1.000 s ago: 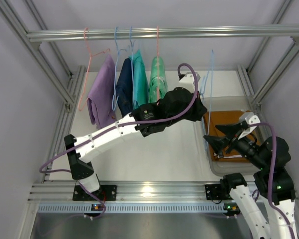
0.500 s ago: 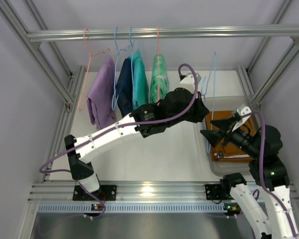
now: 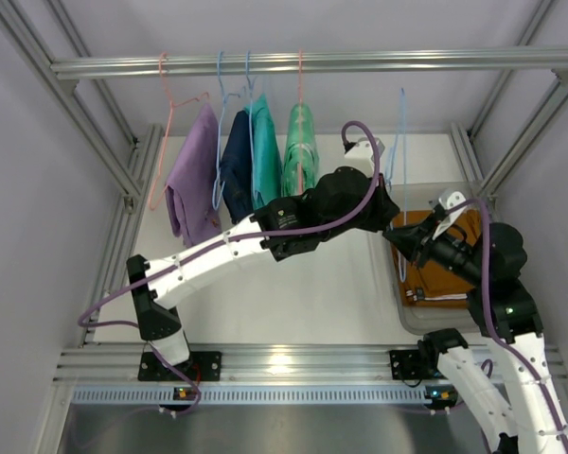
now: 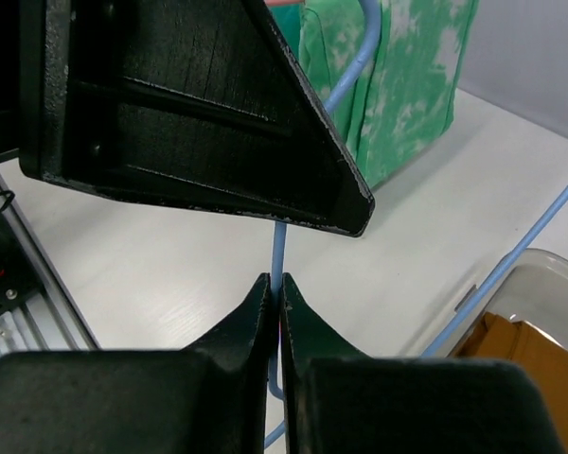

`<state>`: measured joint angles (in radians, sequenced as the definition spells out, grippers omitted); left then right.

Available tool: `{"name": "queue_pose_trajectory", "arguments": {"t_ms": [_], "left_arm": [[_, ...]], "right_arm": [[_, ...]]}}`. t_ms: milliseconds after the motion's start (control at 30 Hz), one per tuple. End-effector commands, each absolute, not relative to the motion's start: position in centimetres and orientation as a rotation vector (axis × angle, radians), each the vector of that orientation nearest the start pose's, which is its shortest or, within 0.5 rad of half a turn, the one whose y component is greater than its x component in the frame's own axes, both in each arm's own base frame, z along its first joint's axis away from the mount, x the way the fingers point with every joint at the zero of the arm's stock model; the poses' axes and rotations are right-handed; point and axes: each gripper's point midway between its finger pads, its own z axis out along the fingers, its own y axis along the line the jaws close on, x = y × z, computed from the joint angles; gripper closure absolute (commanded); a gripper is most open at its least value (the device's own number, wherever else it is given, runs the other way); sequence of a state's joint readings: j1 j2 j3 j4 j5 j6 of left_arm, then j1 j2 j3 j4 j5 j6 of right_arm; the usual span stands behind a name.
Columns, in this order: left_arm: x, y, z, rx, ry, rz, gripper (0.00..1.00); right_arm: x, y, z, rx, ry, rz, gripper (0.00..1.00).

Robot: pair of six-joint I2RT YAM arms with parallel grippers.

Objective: Remove the trousers from the hanger

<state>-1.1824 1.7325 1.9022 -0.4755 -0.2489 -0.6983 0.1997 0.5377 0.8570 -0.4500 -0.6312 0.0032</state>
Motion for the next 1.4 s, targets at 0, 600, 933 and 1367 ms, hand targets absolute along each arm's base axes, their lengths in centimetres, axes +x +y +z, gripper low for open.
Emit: {"name": "queue_pose_trajectory", "arguments": {"t_ms": [0, 600, 933, 1367], "left_arm": [[20.7, -47.9, 40.3, 0.326, 1.894, -1.102, 0.97], [22.4, -41.8, 44.2, 0.444, 1.695, -0.946, 0.01], [22.6, -38.7, 48.7, 0.508, 1.509, -0.839, 0.01], [26.3, -35.5, 51.5, 0.522, 1.484, -0.721, 0.01]], "right_arm": [[19.3, 14.6, 34.2, -0.662, 1.479, 0.655, 1.0], [18.6, 11.8, 35.6, -0.272, 1.592, 0.677, 1.0], [17.8, 8.6, 39.0, -0.15, 1.506, 0.521, 1.0], [19.0, 3.5, 47.4, -0.072, 1.412, 0.186, 1.0]]}}
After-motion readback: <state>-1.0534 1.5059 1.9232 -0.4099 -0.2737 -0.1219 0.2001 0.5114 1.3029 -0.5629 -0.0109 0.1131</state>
